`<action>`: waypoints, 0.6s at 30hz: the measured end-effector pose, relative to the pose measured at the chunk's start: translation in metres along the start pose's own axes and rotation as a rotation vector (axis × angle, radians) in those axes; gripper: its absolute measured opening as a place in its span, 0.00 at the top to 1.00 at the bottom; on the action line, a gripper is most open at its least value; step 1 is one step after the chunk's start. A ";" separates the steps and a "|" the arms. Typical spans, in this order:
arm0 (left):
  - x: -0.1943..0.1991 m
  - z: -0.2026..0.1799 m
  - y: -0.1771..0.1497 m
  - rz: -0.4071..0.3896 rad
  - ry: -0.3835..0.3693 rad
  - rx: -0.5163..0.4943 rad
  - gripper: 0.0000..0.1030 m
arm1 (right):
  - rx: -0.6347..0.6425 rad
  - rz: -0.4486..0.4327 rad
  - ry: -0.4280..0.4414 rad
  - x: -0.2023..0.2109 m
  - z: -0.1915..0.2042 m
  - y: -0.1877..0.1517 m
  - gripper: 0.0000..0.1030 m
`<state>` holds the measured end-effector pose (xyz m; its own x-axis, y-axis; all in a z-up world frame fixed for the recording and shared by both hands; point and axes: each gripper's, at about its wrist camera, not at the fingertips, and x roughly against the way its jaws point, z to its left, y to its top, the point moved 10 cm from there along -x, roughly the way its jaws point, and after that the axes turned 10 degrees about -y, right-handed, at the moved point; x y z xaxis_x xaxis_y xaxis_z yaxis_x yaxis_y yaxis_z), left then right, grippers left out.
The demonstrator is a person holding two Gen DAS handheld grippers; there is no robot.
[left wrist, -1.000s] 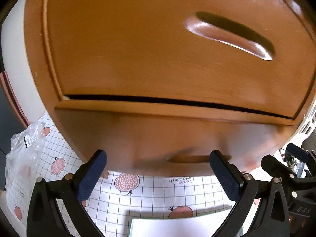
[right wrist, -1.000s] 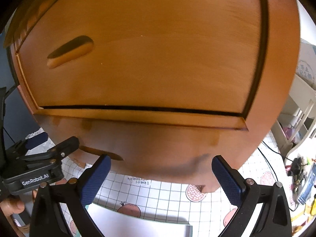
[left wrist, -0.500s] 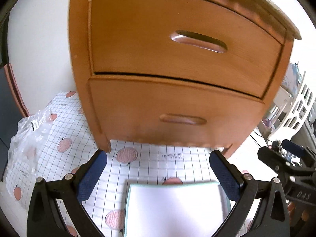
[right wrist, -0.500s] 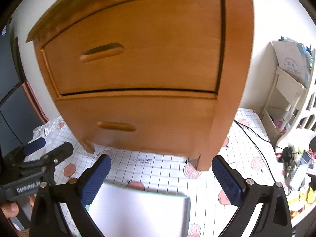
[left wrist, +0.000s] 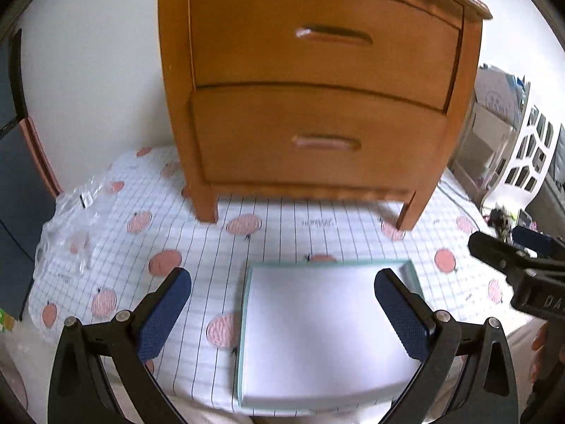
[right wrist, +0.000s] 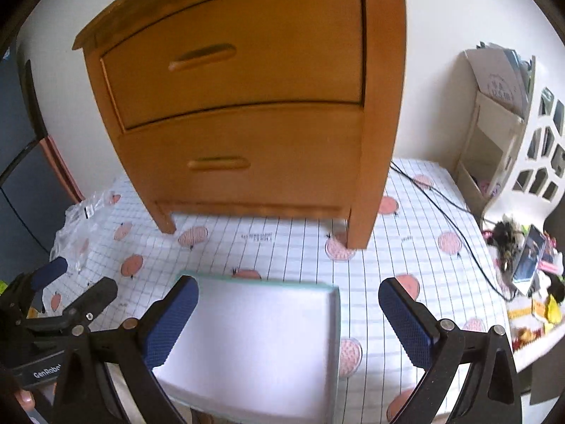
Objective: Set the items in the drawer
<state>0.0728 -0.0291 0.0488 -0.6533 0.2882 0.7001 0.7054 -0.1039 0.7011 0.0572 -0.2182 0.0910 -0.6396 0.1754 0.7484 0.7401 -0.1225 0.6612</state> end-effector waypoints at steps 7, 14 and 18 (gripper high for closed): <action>0.011 0.005 -0.030 0.026 -0.011 0.011 0.00 | -0.012 0.028 -0.007 0.006 -0.005 -0.032 0.00; 0.016 0.011 -0.049 0.021 0.040 0.026 0.00 | 0.011 0.037 -0.026 0.009 -0.004 -0.060 0.00; 0.013 0.017 -0.062 0.042 0.073 0.026 0.00 | 0.044 0.052 -0.038 0.007 0.001 -0.078 0.00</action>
<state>0.0253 -0.0032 0.0125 -0.6403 0.2141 0.7377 0.7391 -0.0899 0.6676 -0.0047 -0.2061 0.0444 -0.5921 0.2066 0.7789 0.7814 -0.0891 0.6177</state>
